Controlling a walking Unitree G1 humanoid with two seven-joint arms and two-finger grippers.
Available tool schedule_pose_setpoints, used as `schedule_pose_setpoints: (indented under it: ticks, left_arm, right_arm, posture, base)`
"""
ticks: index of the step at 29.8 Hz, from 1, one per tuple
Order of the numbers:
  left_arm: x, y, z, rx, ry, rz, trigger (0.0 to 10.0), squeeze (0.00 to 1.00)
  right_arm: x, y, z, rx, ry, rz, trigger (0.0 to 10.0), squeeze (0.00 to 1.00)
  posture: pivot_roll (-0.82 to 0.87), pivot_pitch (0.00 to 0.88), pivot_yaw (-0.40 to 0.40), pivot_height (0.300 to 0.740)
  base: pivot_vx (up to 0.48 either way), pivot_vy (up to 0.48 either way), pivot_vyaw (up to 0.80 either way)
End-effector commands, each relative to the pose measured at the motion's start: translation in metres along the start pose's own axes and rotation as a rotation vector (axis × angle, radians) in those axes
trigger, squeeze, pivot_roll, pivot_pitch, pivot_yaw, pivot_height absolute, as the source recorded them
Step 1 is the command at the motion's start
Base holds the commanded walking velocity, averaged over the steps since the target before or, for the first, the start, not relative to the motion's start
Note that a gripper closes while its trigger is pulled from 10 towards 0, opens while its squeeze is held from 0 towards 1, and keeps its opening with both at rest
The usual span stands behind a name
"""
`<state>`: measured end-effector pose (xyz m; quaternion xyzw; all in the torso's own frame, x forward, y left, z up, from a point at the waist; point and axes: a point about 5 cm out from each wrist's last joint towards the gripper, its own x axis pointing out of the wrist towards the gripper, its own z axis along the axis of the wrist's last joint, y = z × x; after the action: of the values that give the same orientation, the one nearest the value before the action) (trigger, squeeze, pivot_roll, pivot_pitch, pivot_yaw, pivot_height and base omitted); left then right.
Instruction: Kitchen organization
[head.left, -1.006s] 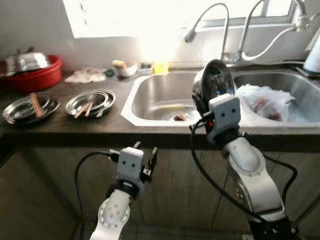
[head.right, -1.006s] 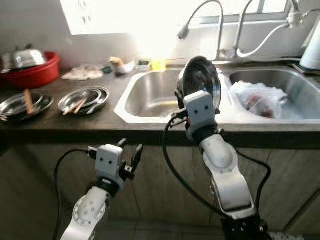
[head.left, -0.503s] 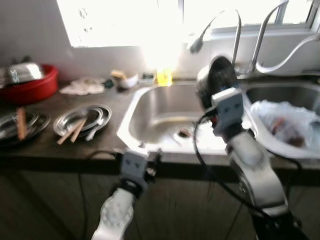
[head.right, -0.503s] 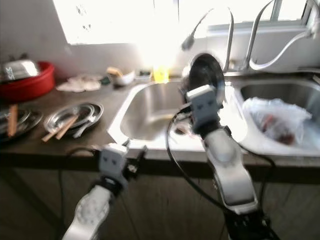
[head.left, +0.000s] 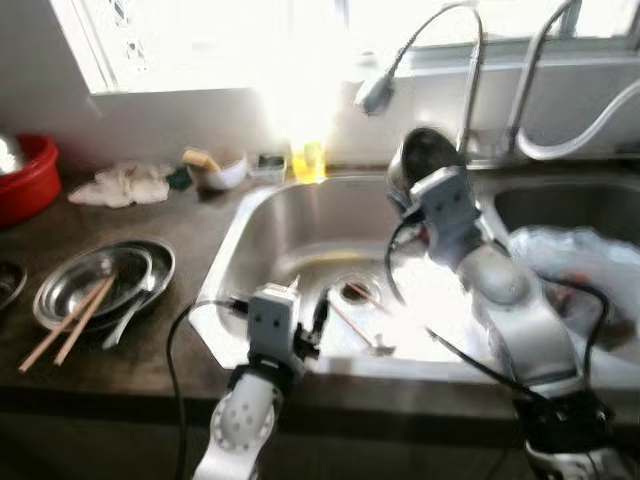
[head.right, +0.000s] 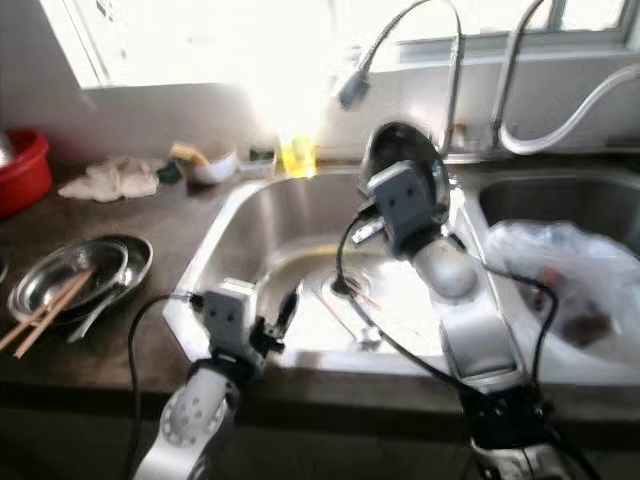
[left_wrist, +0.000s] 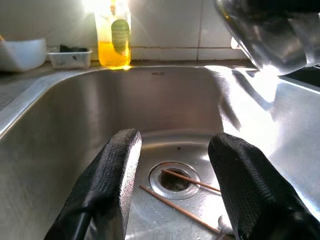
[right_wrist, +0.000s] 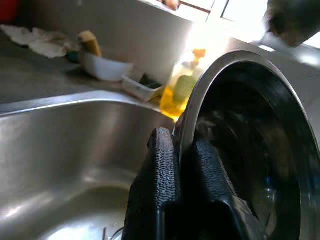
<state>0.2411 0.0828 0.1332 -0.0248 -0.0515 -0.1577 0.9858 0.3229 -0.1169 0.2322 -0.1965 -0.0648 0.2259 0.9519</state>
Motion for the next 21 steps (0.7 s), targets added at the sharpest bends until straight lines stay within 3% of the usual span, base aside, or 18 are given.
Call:
schedule_pose_setpoints:
  ticks: [1, 5, 10, 15, 21]
  left_arm:
    - [0.0, -0.005, 0.004, -0.039, -0.018, -0.015, 10.0, 0.0]
    - [-0.001, -0.006, 0.004, -0.069, -0.016, -0.008, 10.0, 0.0]
    - [-0.005, -0.004, 0.001, -0.023, -0.006, 0.0, 10.0, 0.0]
    - [-0.006, -0.002, 0.001, -0.037, -0.001, 0.009, 10.0, 0.0]
    - [-0.009, -0.001, 0.002, -0.036, -0.008, 0.031, 10.0, 0.0]
  right_arm:
    - [0.002, -0.003, -0.002, -0.013, 0.042, 0.035, 10.0, 0.0]
    - [0.009, -0.004, -0.008, -0.035, 0.104, 0.079, 10.0, 0.0]
    - [0.023, -0.004, -0.02, -0.072, 0.19, 0.14, 10.0, 0.0]
    - [0.029, -0.002, -0.028, -0.086, 0.249, 0.181, 10.0, 0.0]
    - [0.037, 0.007, -0.053, -0.085, 0.374, 0.256, 10.0, 0.0]
  posture:
    - [0.01, 0.023, 0.02, 0.74]
    - [0.02, 0.028, 0.015, 0.74]
    - [0.02, 0.037, 0.007, 0.74]
    - [0.03, 0.041, -0.001, 0.74]
    - [0.04, 0.056, -0.012, 0.74]
  base:
    - [0.0, 0.0, 0.0]
    - [0.0, 0.0, 0.0]
    - [0.0, 0.0, 0.0]
    - [0.0, 0.0, 0.0]
    - [0.0, 0.0, 0.0]
